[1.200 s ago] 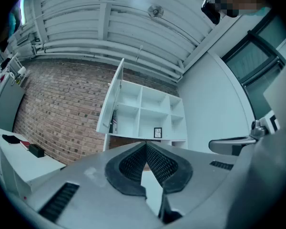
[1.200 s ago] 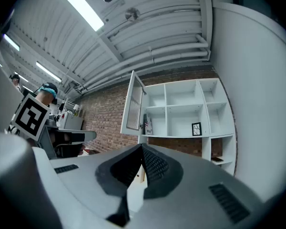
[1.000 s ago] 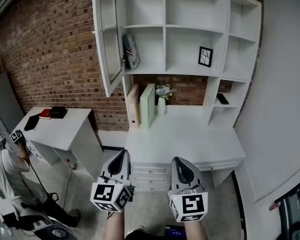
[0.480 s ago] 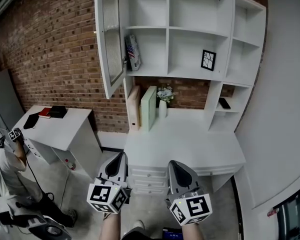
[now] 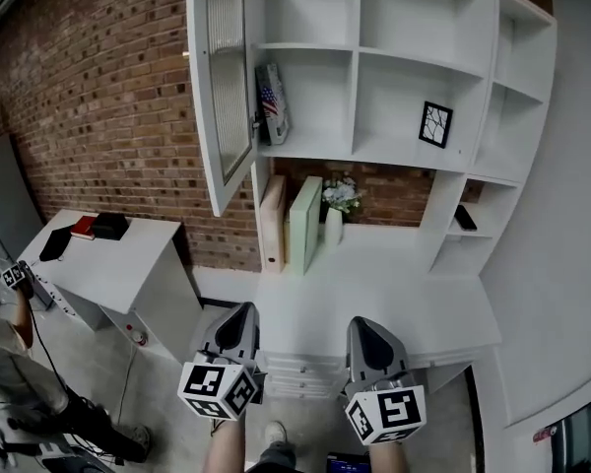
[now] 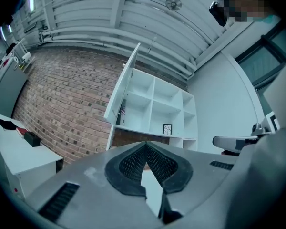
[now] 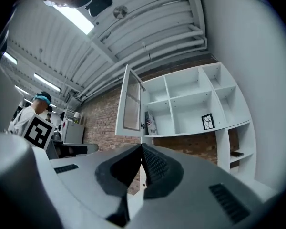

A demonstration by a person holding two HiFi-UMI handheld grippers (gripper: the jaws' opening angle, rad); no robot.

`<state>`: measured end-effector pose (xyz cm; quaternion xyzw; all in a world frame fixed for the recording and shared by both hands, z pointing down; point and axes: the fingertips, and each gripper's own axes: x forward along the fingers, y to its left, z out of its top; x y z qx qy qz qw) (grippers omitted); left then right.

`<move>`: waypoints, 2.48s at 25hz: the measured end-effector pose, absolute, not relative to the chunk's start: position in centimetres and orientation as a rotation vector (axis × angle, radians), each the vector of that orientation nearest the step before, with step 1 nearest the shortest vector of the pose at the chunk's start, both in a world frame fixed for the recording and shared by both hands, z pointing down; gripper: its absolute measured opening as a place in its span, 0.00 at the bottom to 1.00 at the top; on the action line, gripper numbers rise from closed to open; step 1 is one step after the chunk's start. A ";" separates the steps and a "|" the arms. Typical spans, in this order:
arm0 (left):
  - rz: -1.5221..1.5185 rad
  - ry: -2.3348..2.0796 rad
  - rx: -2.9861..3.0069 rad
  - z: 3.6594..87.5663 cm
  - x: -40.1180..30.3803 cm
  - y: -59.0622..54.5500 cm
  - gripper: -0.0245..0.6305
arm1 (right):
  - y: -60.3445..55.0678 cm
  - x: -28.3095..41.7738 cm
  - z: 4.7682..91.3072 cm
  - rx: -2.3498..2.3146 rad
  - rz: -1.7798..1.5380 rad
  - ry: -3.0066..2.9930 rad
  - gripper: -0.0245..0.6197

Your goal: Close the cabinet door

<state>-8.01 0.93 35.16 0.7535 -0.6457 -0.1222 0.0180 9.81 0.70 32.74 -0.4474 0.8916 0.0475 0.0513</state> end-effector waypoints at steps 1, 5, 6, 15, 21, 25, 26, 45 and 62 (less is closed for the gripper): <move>-0.377 -2.003 2.336 35.3 -8.9 -0.6 0.05 | -0.6 9.0 32.8 -1.369 0.152 2.715 0.04; -0.366 -1.959 2.342 36.2 -12.0 -6.9 0.05 | -5.8 5.9 33.2 -1.360 0.110 2.726 0.04; -0.371 -1.946 2.338 36.4 -12.8 -8.4 0.05 | -7.1 5.1 33.4 -1.366 0.105 2.727 0.04; -0.377 -1.984 2.405 36.7 -19.3 -17.7 0.05 | -16.4 -0.2 34.9 -1.468 0.088 2.718 0.04; -0.422 -1.970 2.421 37.4 -20.6 -20.2 0.05 | -18.3 -2.0 36.0 -1.502 0.104 2.731 0.04; -0.429 -1.947 2.457 36.9 -20.6 -21.0 0.05 | -18.9 -2.4 35.8 -1.520 0.110 2.716 0.04; -0.424 -1.945 2.467 36.7 -20.5 -21.2 0.05 | -19.1 -2.4 35.8 -1.523 0.104 2.714 0.04; -0.438 -2.136 2.507 33.2 -21.2 -20.4 0.25 | -19.8 -2.8 35.2 -1.484 0.083 2.737 0.04; -0.650 -2.193 2.597 29.0 -21.3 -16.4 0.29 | -18.1 -4.5 34.7 -1.422 0.124 2.766 0.04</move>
